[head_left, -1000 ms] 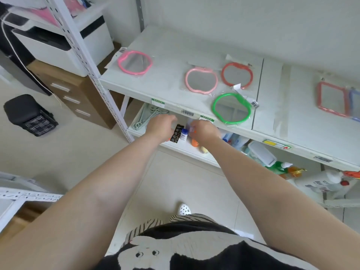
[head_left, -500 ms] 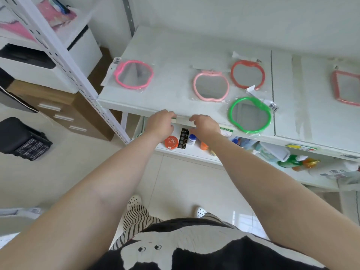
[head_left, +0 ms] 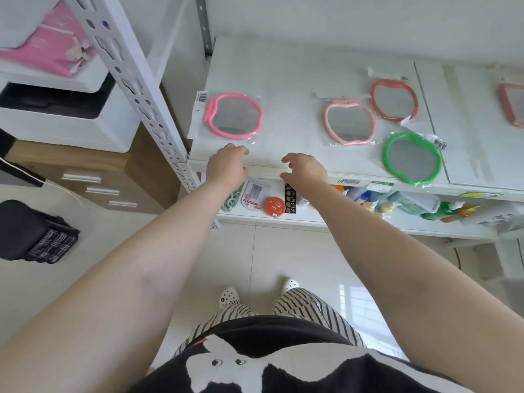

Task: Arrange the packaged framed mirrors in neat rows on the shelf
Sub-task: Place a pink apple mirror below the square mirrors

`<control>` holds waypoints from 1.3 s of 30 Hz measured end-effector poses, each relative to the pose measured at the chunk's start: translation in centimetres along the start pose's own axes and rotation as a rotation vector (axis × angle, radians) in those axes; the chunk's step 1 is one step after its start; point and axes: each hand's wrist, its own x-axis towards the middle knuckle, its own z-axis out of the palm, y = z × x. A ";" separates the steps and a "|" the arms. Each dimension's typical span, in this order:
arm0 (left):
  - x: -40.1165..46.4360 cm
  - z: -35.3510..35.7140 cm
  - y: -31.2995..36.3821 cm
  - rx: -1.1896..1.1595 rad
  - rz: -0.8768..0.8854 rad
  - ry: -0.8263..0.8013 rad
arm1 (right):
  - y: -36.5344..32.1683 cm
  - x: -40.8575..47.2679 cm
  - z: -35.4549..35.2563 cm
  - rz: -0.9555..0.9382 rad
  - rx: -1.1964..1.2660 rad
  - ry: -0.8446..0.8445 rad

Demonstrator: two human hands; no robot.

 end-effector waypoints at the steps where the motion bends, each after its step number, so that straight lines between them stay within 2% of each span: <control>1: 0.3 -0.3 -0.3 -0.004 -0.003 0.010 | -0.5 0.4 -0.1 -0.005 -0.006 0.003; 9: 2.5 -1.4 -2.7 0.029 -0.086 0.076 | -3.4 6.0 -0.9 -0.033 -0.038 0.013; 17: 7.4 -1.6 -5.1 -0.024 -0.391 0.075 | -6.1 15.2 -2.2 -0.091 -0.024 -0.008; 22: 10.4 -0.5 -5.1 -0.072 -0.423 0.049 | -6.2 19.0 -2.6 -0.106 -0.076 -0.059; 26: 12.6 0.4 -4.3 -0.038 -0.376 0.068 | -5.3 20.3 -2.8 -0.097 -0.096 -0.120; 30: 14.3 0.6 -3.8 -0.015 -0.348 0.071 | -4.7 20.7 -3.1 -0.037 -0.107 -0.110; 33: 15.2 0.7 -3.1 -0.008 -0.431 0.094 | -4.0 20.5 -3.1 0.047 -0.053 -0.096; 36: 15.9 0.8 -2.4 -0.167 -0.574 0.052 | -3.3 20.2 -2.6 0.163 0.048 -0.116; 39: 16.2 1.0 -1.9 -0.407 -0.614 0.028 | -2.8 19.7 -2.1 0.219 0.133 -0.127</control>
